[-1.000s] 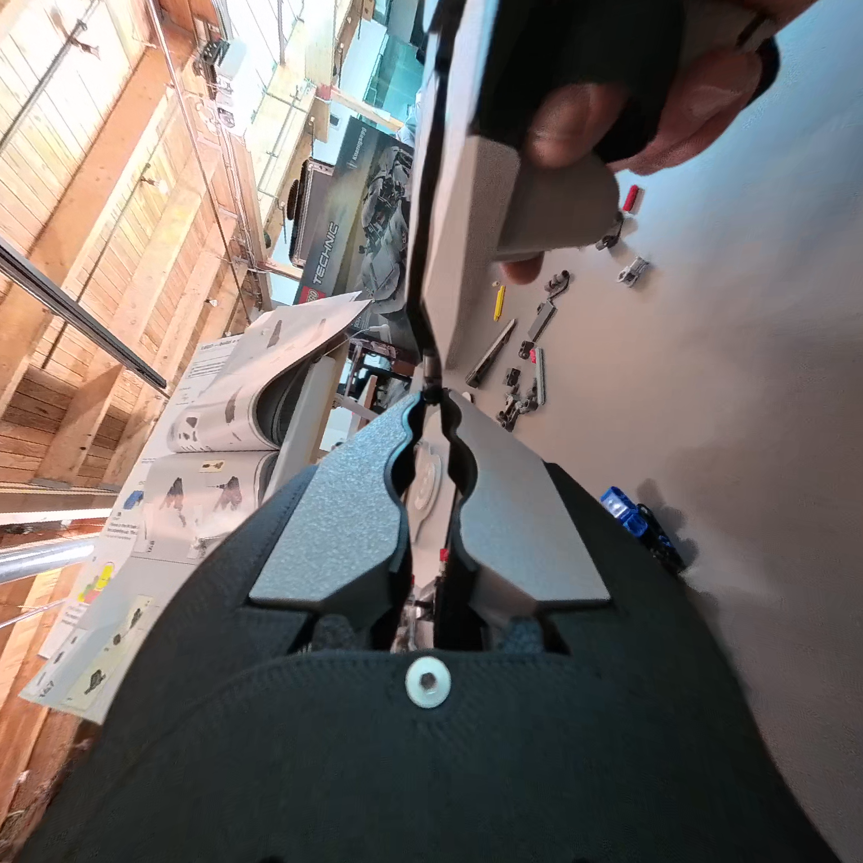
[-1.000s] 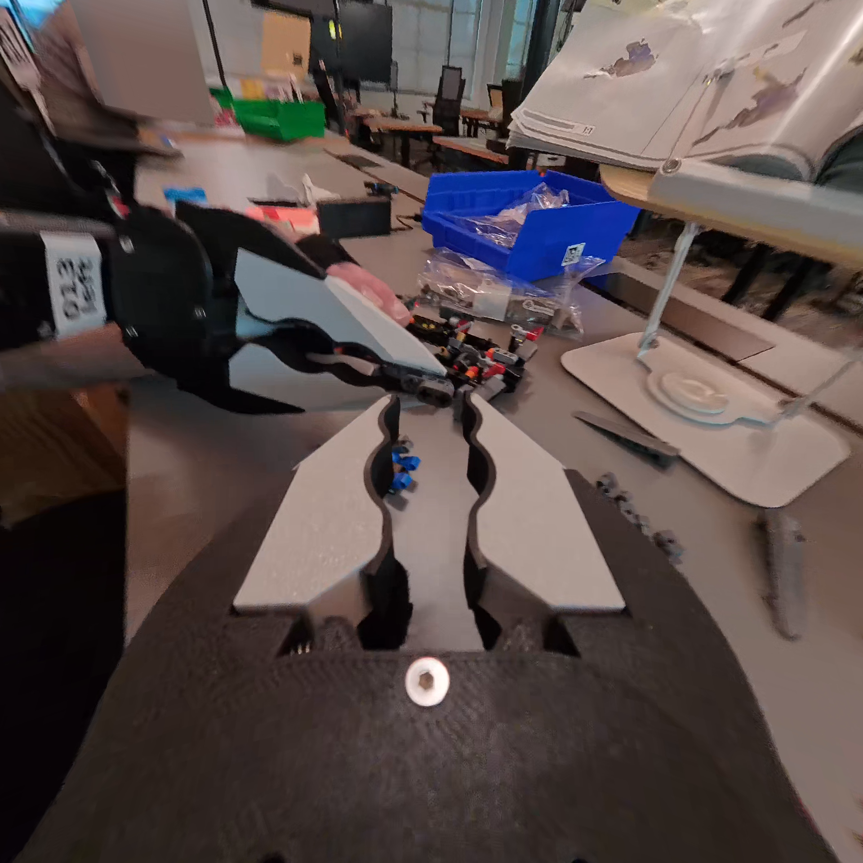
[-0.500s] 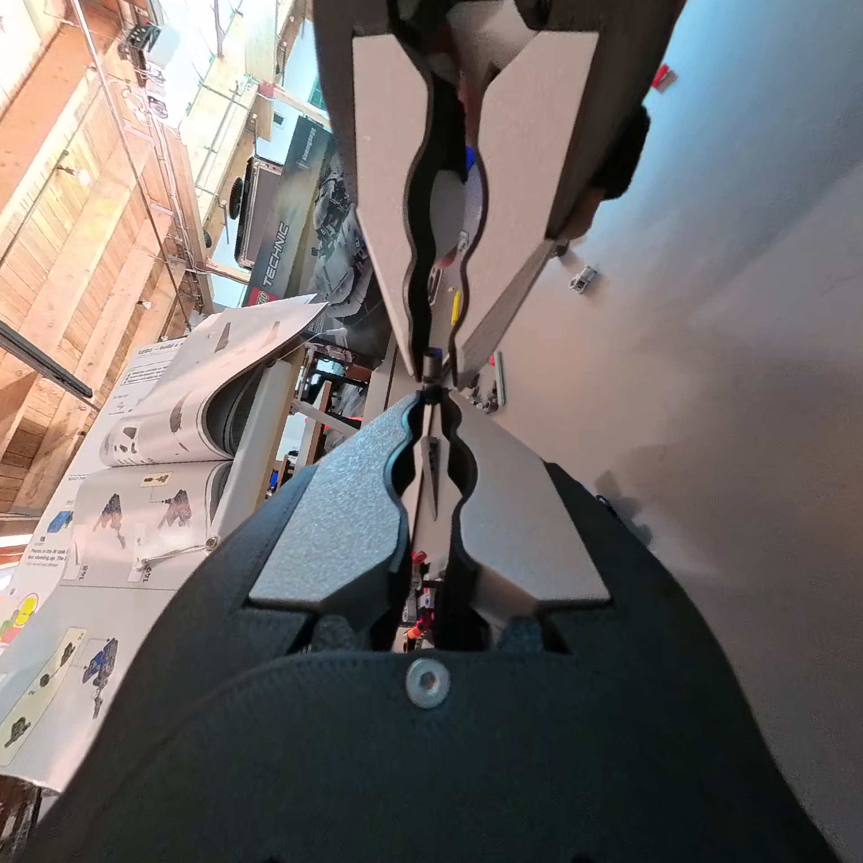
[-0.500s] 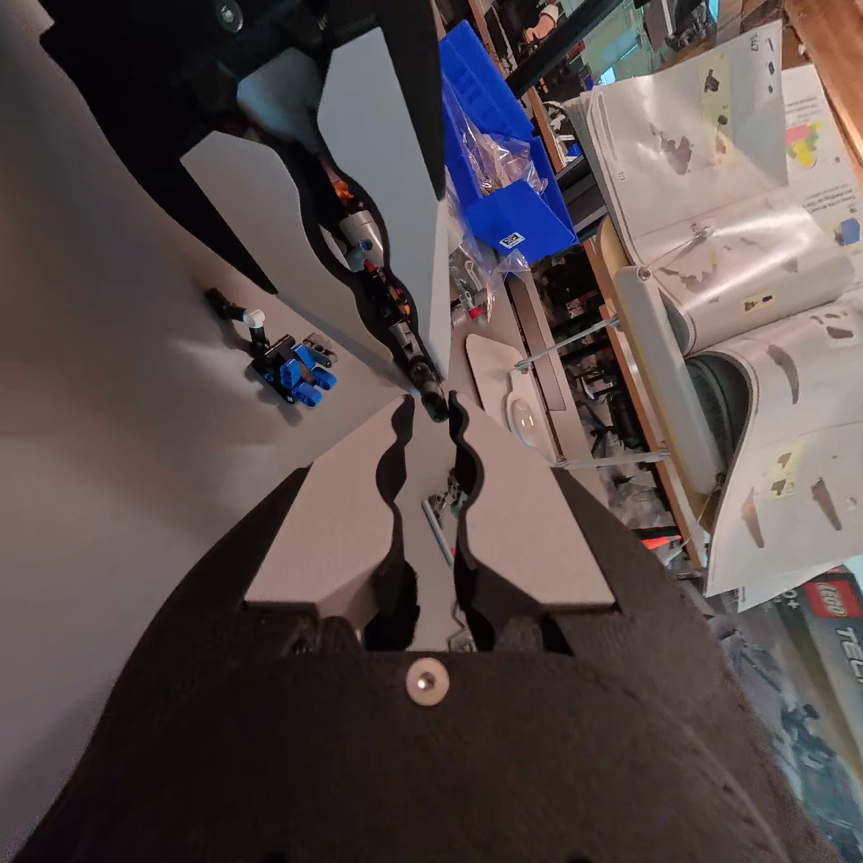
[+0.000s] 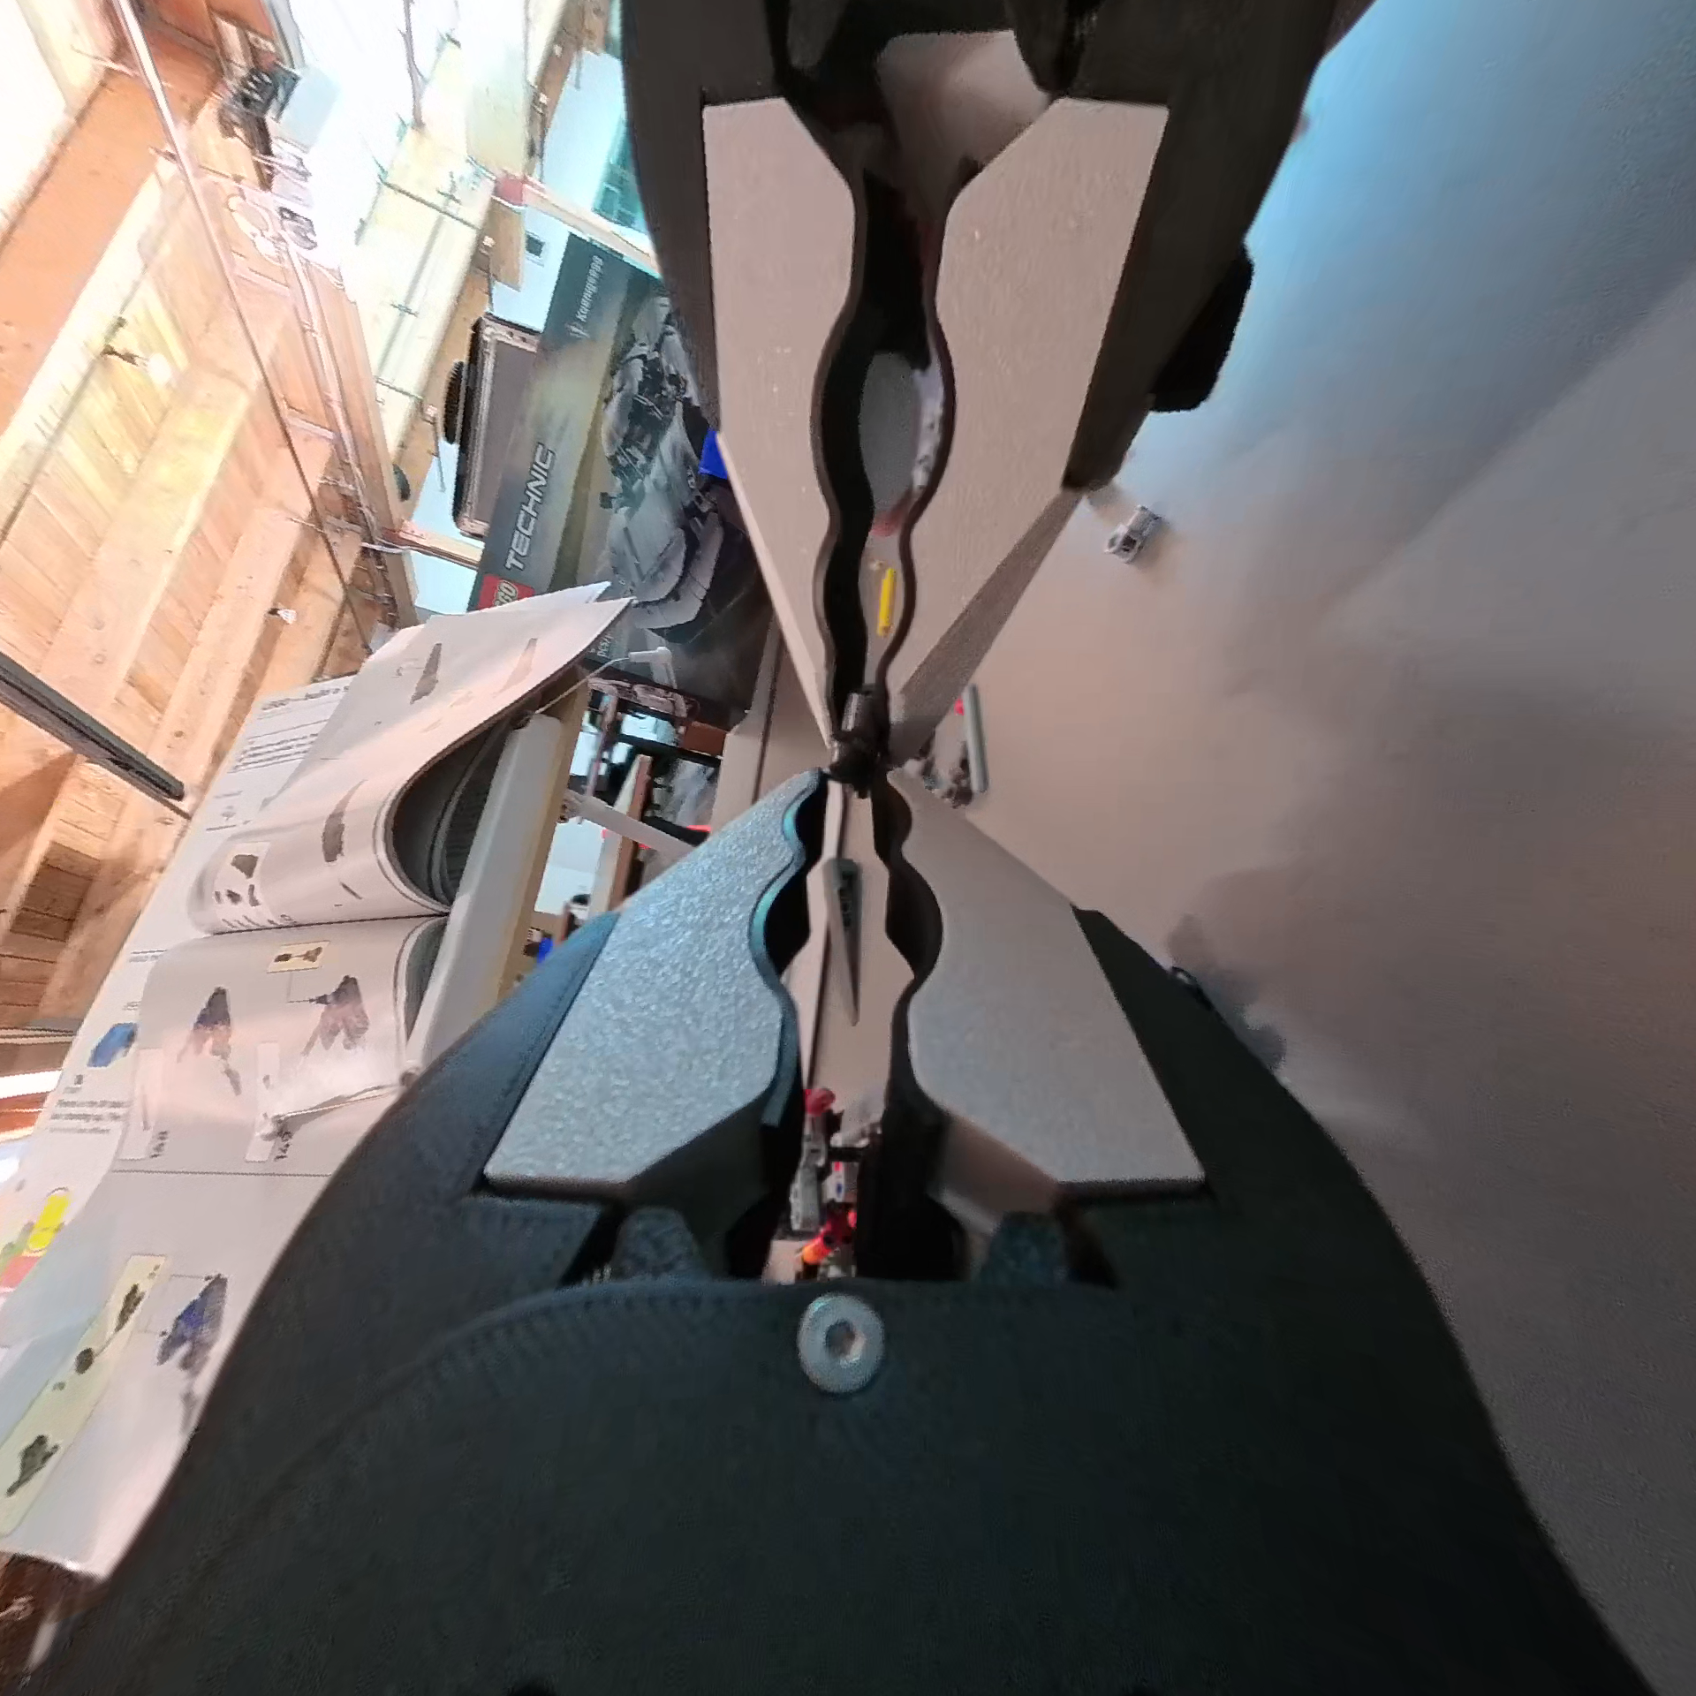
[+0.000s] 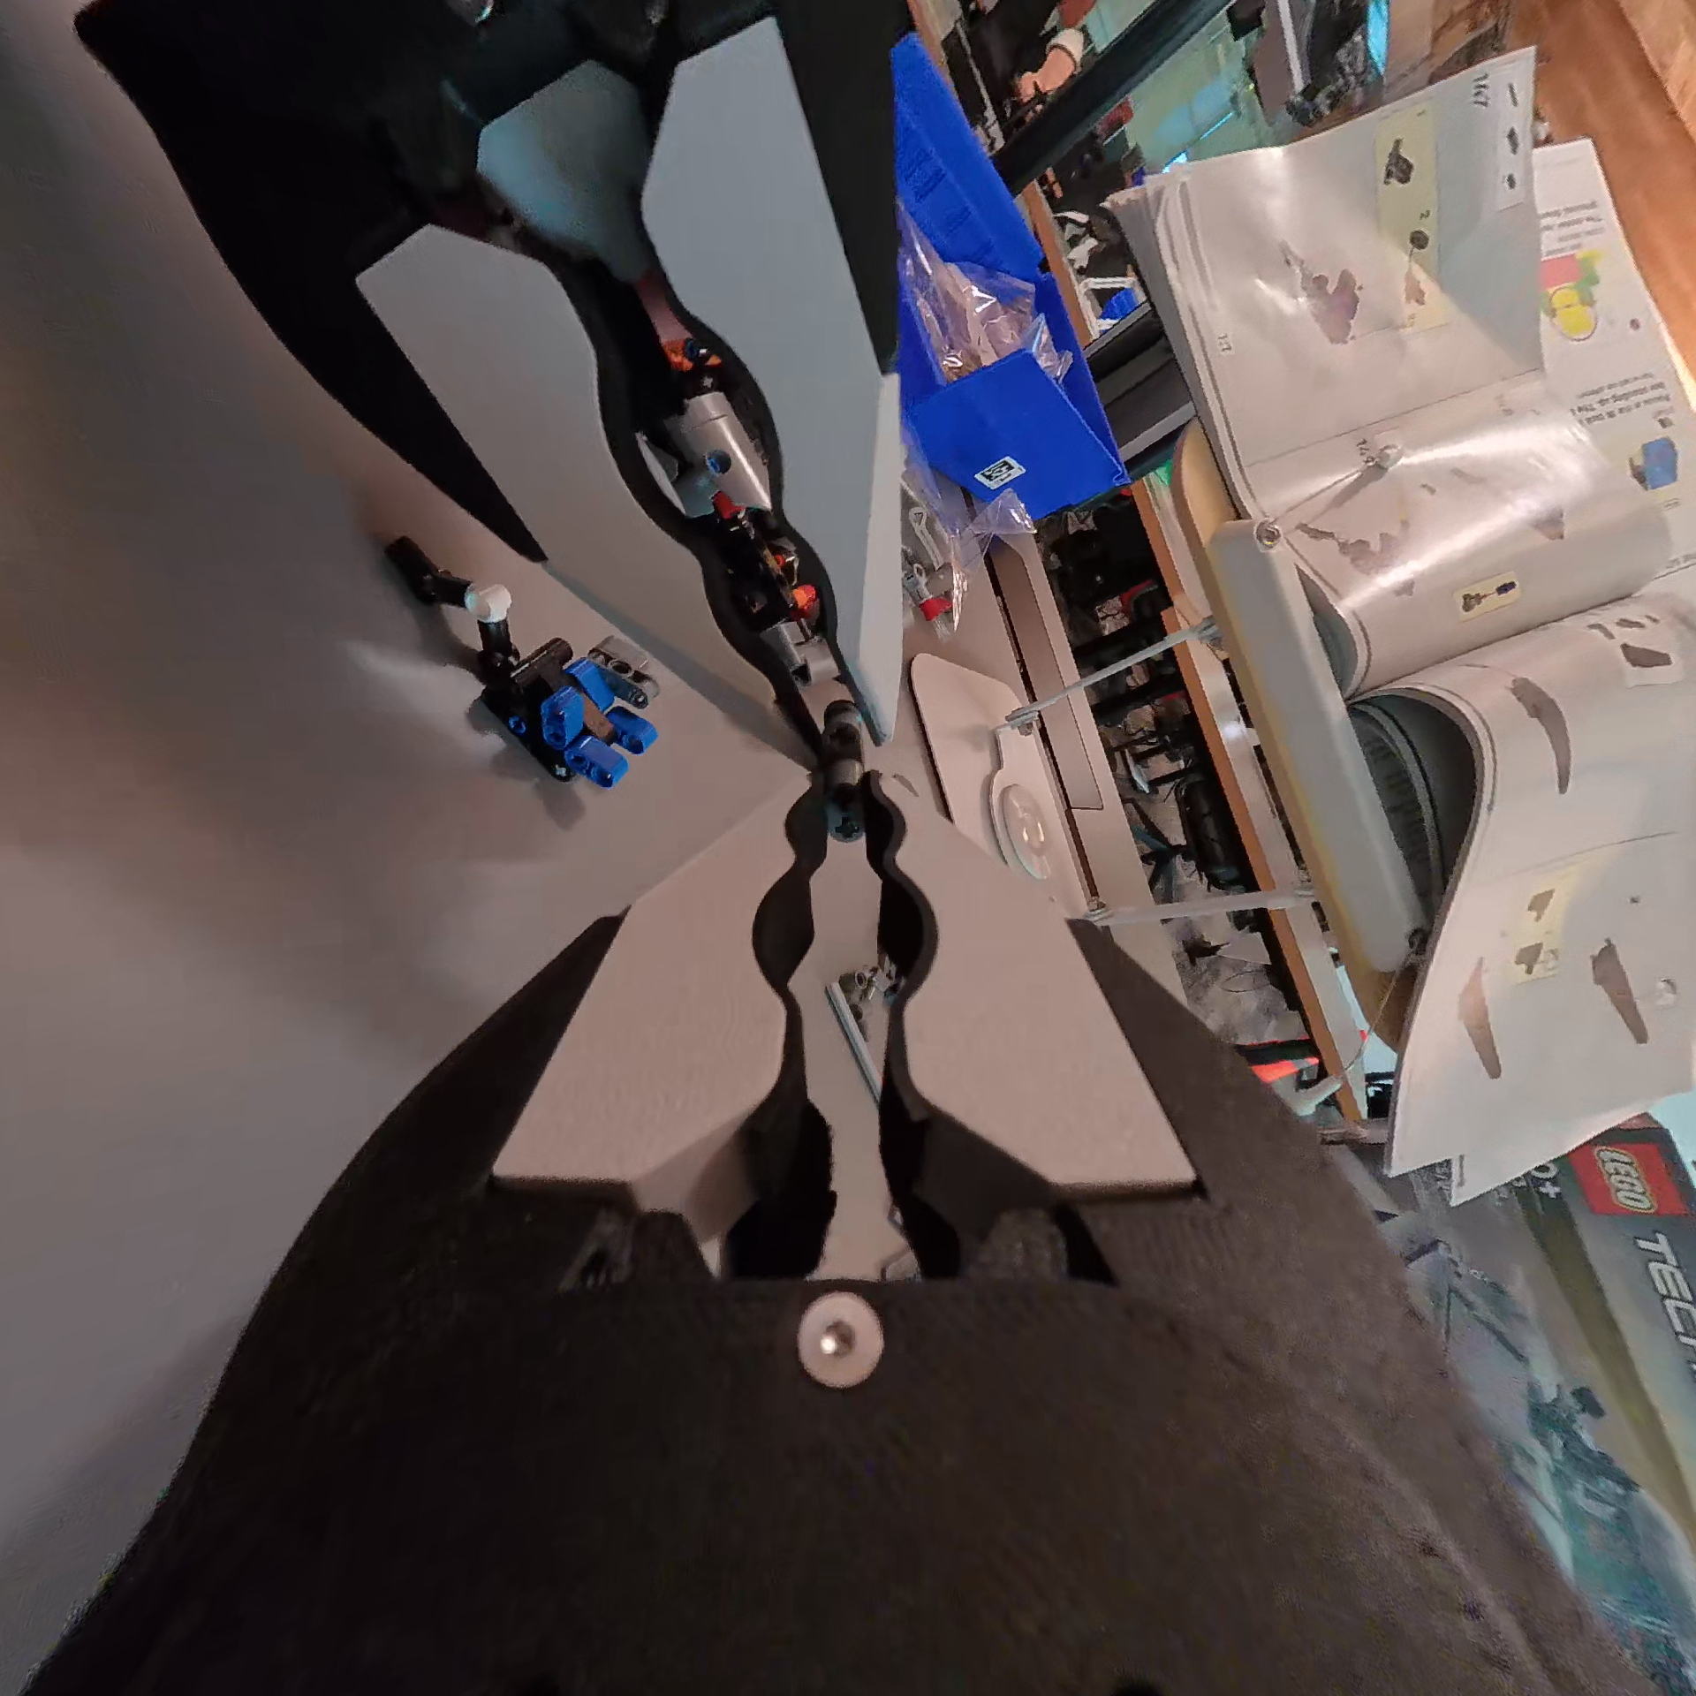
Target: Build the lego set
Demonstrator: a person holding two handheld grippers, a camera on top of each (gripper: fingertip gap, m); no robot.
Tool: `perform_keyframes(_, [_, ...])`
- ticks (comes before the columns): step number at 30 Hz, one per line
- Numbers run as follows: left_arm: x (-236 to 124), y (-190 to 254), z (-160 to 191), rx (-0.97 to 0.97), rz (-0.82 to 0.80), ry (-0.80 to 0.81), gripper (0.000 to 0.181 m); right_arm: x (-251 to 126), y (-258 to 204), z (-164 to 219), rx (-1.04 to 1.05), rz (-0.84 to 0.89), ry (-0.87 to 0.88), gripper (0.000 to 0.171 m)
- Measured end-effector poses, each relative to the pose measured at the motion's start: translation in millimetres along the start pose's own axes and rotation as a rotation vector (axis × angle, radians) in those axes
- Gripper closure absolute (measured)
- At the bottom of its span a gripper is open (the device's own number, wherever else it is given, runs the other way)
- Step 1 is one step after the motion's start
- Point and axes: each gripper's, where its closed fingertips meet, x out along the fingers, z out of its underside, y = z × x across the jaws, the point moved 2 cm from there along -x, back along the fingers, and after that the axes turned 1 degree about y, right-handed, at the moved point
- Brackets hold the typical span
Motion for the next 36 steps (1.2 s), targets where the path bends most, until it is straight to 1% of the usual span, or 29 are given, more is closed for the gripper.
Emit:
perform_keyframes(1, [0.0,-1.7,0.3,0.013,-0.017,0.003,0.174,-0.2,1.3,0.0,0.011,0.006,0.006,0.167])
perform_keyframes(2, [0.1,-3.8,1.9,0.027,-0.035,-0.002,0.179,-0.5,3.0,0.6,0.015,0.016,0.007,0.167])
perform_keyframes(4, [1.0,-7.6,7.2,0.037,-0.063,-0.022,0.178,-1.7,7.2,1.1,0.039,0.031,0.016,0.167])
perform_keyframes(6, [0.5,-7.0,7.3,0.023,-0.053,-0.008,0.179,-3.1,10.8,2.4,0.084,0.033,0.029,0.167])
perform_keyframes(8, [0.4,-10.8,7.7,0.02,-0.078,-0.015,0.178,-3.8,13.4,4.0,0.168,0.012,0.058,0.167])
perform_keyframes(12, [-0.3,-18.6,10.2,0.006,-0.125,-0.025,0.175,-7.6,20.4,5.4,0.424,-0.074,0.155,0.166])
perform_keyframes(17, [0.6,-23.1,12.6,-0.02,-0.159,-0.029,0.169,-14.6,37.1,8.6,0.936,-0.283,0.352,0.166])
perform_keyframes(20, [2.7,-20.3,6.3,-0.014,-0.159,-0.017,0.167,-17.9,42.5,15.2,1.134,-0.379,0.425,0.167])
perform_keyframes(21, [3.9,-18.8,4.5,-0.011,-0.158,-0.022,0.166,-18.3,42.6,15.9,1.163,-0.395,0.439,0.167])
perform_keyframes(24, [4.7,-19.5,-3.8,-0.015,-0.188,-0.021,0.164,-13.1,33.7,17.2,1.175,-0.432,0.402,0.167])
perform_keyframes(31, [4.7,-12.4,-8.8,0.015,-0.163,-0.006,0.165,-8.8,16.2,9.1,1.179,-0.551,0.379,0.167])
perform_keyframes(34, [5.5,-2.5,-12.1,0.036,-0.113,0.002,0.168,-8.2,11.5,5.7,1.179,-0.583,0.378,0.167])
perform_keyframes(36, [4.3,-1.5,-14.0,0.062,-0.121,0.002,0.172,-7.4,9.3,5.6,1.172,-0.588,0.368,0.167])
